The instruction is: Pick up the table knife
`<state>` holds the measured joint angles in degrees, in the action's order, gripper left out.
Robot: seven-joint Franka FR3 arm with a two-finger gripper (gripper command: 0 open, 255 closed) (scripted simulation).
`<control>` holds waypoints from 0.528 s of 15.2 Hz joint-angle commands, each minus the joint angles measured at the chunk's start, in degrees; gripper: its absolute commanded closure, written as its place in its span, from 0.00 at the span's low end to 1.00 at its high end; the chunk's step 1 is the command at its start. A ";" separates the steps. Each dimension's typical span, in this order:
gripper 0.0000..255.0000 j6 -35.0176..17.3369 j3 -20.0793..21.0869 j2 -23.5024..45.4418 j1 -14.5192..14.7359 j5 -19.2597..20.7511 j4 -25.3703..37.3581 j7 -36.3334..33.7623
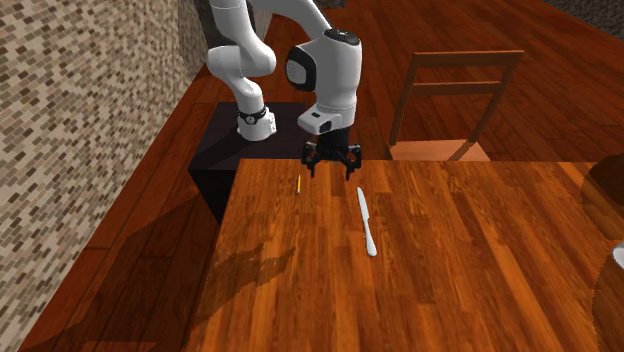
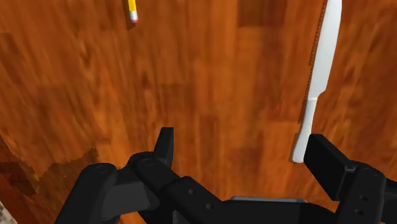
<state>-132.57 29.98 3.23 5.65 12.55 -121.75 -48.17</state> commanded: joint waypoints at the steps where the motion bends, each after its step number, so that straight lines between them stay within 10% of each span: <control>1: 0.00 -0.17 0.45 4.96 1.22 3.98 3.42 -3.68; 8: 0.00 1.09 -1.78 21.37 8.74 14.76 16.79 -12.64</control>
<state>-131.50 28.64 22.34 13.21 25.86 -106.68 -59.58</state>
